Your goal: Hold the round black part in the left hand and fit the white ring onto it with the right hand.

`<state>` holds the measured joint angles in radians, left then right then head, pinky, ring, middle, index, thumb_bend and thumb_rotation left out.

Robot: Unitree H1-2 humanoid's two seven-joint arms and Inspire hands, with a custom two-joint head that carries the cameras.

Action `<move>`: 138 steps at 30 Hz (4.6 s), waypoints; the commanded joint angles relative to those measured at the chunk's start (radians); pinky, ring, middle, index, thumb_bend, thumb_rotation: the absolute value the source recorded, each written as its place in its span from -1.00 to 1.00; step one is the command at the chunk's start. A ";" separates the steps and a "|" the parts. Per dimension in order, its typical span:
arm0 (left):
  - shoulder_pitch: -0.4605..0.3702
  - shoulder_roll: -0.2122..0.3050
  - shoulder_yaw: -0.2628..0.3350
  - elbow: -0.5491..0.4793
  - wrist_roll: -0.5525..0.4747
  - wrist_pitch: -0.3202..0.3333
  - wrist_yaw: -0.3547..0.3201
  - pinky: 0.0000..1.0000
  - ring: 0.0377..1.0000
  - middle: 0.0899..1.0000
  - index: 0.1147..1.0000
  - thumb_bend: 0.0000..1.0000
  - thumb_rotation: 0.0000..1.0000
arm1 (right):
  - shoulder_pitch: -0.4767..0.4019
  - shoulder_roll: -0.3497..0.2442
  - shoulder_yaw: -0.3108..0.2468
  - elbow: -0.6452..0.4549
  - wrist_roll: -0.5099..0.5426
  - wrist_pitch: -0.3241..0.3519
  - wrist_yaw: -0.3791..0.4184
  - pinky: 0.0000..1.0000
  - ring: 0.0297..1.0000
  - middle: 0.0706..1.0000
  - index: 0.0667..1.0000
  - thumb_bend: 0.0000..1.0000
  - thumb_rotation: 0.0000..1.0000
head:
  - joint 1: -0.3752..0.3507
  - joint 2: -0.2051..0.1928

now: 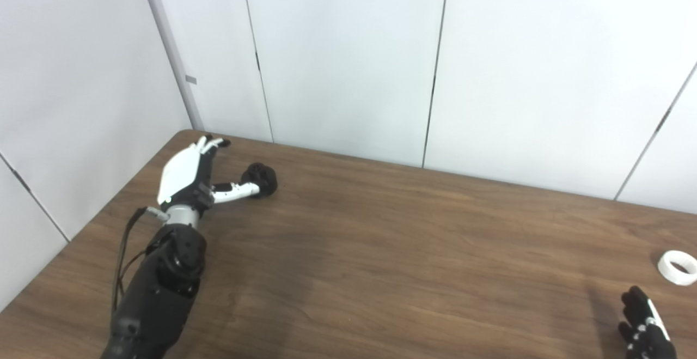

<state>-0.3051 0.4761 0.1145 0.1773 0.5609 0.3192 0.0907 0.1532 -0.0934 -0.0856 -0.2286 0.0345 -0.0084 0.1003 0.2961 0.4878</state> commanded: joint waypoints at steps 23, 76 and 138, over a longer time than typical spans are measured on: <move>-0.212 0.047 -0.114 0.292 -0.020 0.046 0.011 1.00 1.00 1.00 0.66 1.00 -0.17 | 0.031 -0.003 0.009 -0.070 0.007 0.025 -0.010 1.00 1.00 1.00 1.00 0.42 1.00 | -0.030 0.013; -0.234 0.019 -0.124 0.388 -0.071 -0.043 0.167 1.00 0.86 0.69 0.07 0.71 -0.67 | 0.054 0.002 0.028 -0.160 -0.015 0.101 -0.029 1.00 1.00 1.00 1.00 -0.13 1.00 | -0.034 0.028; 0.233 -0.209 -0.527 -0.474 0.330 -0.239 -0.032 1.00 0.67 0.47 -0.16 0.04 -0.90 | 0.029 0.012 0.050 -0.096 -0.063 0.042 -0.062 1.00 0.97 0.90 0.95 -0.11 1.00 | -0.185 0.084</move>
<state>-0.0589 0.2669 -0.4122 -0.2576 0.8693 0.1115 0.0482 0.1638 -0.0861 -0.0374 -0.3021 -0.0317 0.0793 0.0436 0.1197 0.5660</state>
